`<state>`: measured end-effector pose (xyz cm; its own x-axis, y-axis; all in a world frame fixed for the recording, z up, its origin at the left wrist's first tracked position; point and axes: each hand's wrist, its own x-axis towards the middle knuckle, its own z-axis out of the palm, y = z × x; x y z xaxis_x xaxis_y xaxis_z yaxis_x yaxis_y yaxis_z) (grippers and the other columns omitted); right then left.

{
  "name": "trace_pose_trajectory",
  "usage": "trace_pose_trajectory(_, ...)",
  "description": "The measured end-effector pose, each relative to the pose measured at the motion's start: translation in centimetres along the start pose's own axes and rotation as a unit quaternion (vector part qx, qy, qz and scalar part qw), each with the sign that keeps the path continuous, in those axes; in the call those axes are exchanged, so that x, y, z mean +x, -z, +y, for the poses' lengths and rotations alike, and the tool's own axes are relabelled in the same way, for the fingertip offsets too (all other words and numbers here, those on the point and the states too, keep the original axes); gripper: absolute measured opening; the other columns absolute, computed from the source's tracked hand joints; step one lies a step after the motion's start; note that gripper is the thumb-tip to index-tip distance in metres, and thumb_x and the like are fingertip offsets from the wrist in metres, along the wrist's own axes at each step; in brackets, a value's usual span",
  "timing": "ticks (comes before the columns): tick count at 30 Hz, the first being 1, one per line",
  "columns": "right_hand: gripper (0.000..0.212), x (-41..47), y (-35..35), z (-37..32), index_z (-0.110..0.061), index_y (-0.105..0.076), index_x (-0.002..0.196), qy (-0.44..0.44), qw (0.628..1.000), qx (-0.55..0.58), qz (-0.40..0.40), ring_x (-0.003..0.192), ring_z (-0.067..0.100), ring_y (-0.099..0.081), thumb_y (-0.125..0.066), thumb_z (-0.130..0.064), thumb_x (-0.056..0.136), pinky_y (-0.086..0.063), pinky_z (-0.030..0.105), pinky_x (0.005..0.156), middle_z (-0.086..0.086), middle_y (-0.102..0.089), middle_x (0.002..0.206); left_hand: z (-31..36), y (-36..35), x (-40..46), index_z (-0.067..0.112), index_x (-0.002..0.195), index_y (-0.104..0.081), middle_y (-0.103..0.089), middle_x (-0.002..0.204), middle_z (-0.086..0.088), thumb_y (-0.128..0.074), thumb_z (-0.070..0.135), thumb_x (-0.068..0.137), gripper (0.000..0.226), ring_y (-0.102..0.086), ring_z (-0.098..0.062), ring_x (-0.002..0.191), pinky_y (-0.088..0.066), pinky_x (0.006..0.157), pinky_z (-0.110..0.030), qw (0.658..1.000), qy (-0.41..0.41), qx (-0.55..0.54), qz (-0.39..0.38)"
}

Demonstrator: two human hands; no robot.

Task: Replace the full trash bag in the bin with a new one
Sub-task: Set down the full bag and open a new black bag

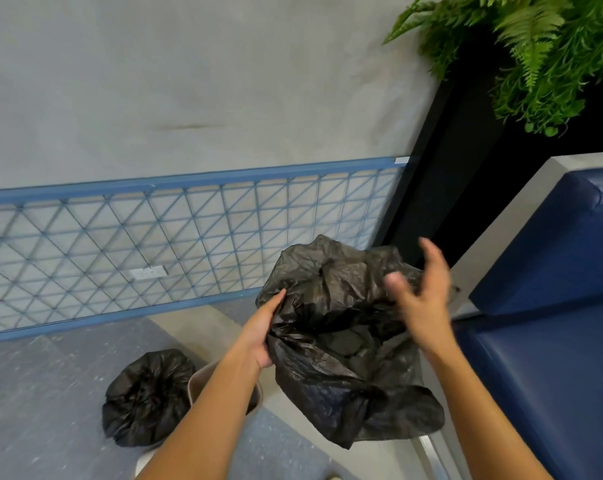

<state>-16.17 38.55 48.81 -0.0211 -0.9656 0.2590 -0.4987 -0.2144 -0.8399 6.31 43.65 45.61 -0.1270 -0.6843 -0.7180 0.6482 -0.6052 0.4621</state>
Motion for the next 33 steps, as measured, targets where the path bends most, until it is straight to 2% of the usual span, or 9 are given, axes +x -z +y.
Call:
trace_pose_trajectory(4,0.117,-0.1,-4.4,-1.1,-0.043,0.003,0.146,0.147,0.903,-0.296,-0.276,0.142,0.018,0.028,-0.069,-0.067,0.057,0.026,0.056,0.1,-0.018,0.007,0.156,0.1,-1.8,-0.3,0.005,0.11,-0.068,-0.07,0.106,-0.018,-0.057,0.042,0.085,0.047,-0.067,-0.031,0.093,-0.052,0.086,-0.04,0.994,0.031,0.079,-0.063)
trace_pose_trajectory(7,0.055,1.7,-5.5,0.2,-0.031,-0.05,0.131,0.022,0.923,-0.192,-0.332,0.134,0.013,-0.03,-0.065,-0.046,0.08,0.015,0.06,0.108,-0.009,-0.049,0.133,0.8,-1.5,-0.4,0.004,0.11,-0.069,-0.07,0.106,-0.017,-0.07,0.046,0.071,0.056,-0.067,-0.031,0.096,-0.053,0.089,-0.039,0.99,0.037,0.109,-0.086)
trace_pose_trajectory(9,0.015,2.7,-5.4,0.7,-0.013,-0.069,0.098,-0.071,0.934,-0.023,-0.349,0.095,0.014,-0.054,-0.063,-0.022,0.088,-0.03,0.054,0.104,0.0,-0.064,0.094,1.8,-0.2,-0.5,0.006,0.106,-0.07,-0.07,0.107,-0.017,-0.083,0.042,0.057,0.063,-0.067,-0.031,0.098,-0.055,0.088,-0.039,0.986,0.016,0.144,-0.088)
trace_pose_trajectory(12,0.018,3.3,-4.1,0.5,-0.012,-0.066,0.081,-0.147,0.931,0.047,-0.33,0.079,0.018,-0.063,-0.054,-0.007,0.092,-0.046,0.035,0.076,0.003,-0.067,0.079,3.4,1.8,-1.3,0.01,0.112,-0.064,-0.072,0.1,-0.011,-0.083,0.012,0.064,0.051,-0.069,-0.024,0.087,-0.058,0.071,-0.03,0.954,-0.048,0.293,-0.046)
trace_pose_trajectory(14,0.018,3.1,-4.0,0.3,-0.013,-0.064,0.084,-0.159,0.938,0.053,-0.302,0.077,0.018,-0.063,-0.051,-0.007,0.094,-0.047,0.031,0.072,0.002,-0.067,0.081,4.1,2.7,-1.6,0.01,0.125,-0.054,-0.064,0.096,-0.006,-0.069,0.004,0.079,0.048,-0.061,-0.018,0.083,-0.051,0.067,-0.026,0.918,-0.115,0.366,0.102)
trace_pose_trajectory(22,0.01,0.4,-5.0,-1.7,-0.013,-0.06,0.087,-0.12,0.984,-0.124,-0.036,0.072,0.026,-0.055,-0.051,-0.015,0.091,-0.041,0.035,0.059,0.007,-0.065,0.079,-4.1,1.4,-7.6,0.029,0.143,-0.029,-0.027,0.152,-0.005,-0.067,0.065,0.058,0.1,-0.037,-0.021,0.13,-0.025,0.112,-0.048,0.856,-0.32,0.106,0.393)
trace_pose_trajectory(25,0.01,-1.2,-5.4,-2.7,-0.017,-0.056,0.085,-0.137,0.981,-0.136,0.027,0.067,0.024,-0.048,-0.048,-0.017,0.091,-0.037,0.034,0.057,0.004,-0.061,0.074,-7.9,-2.0,-9.1,0.017,0.147,-0.025,-0.026,0.152,-0.013,-0.071,0.063,0.045,0.121,-0.032,-0.025,0.137,-0.023,0.113,-0.039,0.858,-0.307,0.122,0.392)
trace_pose_trajectory(29,0.011,-3.2,-6.6,-2.9,-0.018,-0.06,0.088,-0.143,0.989,-0.023,0.034,0.074,0.022,-0.058,-0.05,-0.015,0.09,-0.045,0.035,0.064,0.002,-0.066,0.079,-9.1,-2.6,-5.7,0.022,0.15,-0.014,-0.036,0.146,-0.006,-0.082,0.032,0.067,0.108,-0.037,-0.031,0.134,-0.032,0.109,-0.043,0.942,-0.136,0.04,0.305)
trace_pose_trajectory(33,0.019,-2.6,-6.0,-2.9,-0.012,-0.064,0.085,-0.263,0.933,0.245,0.026,0.065,0.01,-0.06,-0.048,-0.006,0.093,-0.049,0.018,0.059,0.004,-0.065,0.076,-8.2,1.5,-2.7,0.004,0.117,-0.065,-0.07,0.105,-0.017,-0.066,0.022,0.083,0.039,-0.068,-0.034,0.092,-0.056,0.078,-0.046,0.975,-0.061,-0.106,0.183)
